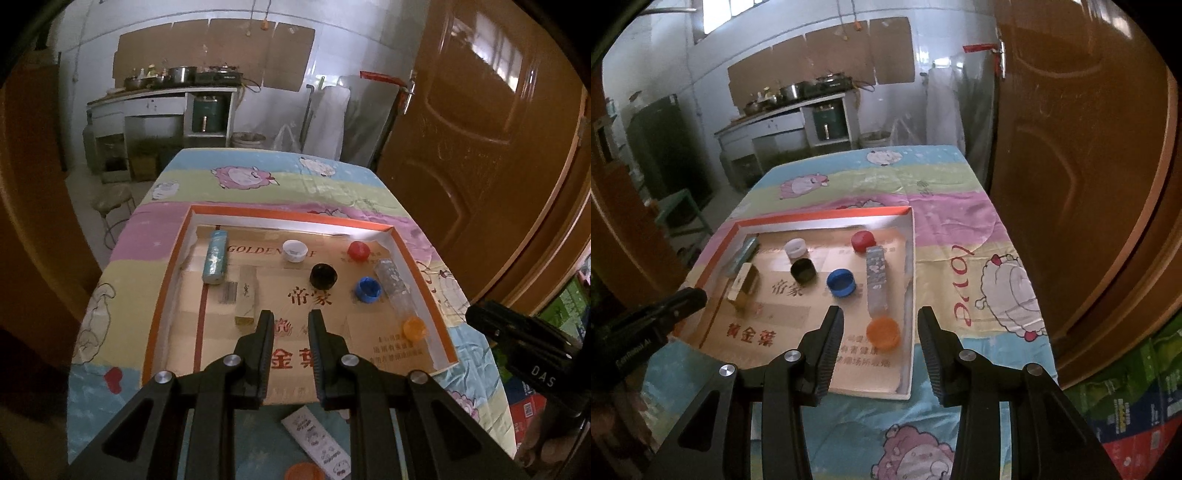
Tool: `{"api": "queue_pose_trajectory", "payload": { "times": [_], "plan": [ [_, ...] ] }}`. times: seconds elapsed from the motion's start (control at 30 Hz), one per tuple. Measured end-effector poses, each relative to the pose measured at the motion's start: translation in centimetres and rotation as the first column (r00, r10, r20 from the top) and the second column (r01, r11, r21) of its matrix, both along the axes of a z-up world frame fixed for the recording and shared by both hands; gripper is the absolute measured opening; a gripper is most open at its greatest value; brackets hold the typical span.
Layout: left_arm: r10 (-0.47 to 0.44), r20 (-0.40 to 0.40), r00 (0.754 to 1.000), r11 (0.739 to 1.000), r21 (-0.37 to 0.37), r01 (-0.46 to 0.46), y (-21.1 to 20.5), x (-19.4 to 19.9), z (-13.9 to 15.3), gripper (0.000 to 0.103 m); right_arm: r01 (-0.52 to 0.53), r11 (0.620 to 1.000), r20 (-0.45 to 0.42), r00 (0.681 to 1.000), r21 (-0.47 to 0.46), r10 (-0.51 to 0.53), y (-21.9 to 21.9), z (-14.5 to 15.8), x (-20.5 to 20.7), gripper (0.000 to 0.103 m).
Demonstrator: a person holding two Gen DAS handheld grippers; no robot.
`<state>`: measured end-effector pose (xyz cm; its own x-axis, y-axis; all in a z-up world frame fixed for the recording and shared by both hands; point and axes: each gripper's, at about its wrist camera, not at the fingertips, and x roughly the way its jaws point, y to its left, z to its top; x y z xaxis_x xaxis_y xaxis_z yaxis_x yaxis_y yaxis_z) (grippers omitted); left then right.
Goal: Organize rigid objects
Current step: 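Lift both open grippers out of the tray toward the remaining loose items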
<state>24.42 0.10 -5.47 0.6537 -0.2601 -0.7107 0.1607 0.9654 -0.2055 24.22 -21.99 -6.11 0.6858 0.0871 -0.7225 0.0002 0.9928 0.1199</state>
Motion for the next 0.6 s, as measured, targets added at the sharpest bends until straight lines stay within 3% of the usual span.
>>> {"api": "queue_pose_trajectory", "payload": {
  "times": [0.6],
  "plan": [
    [0.004,0.061,0.998,1.000,0.030,-0.005,0.8,-5.7,1.6,0.019,-0.087,0.996,0.014,0.996,-0.011,0.087,3.6,0.9,-4.4,0.043]
  ]
}}
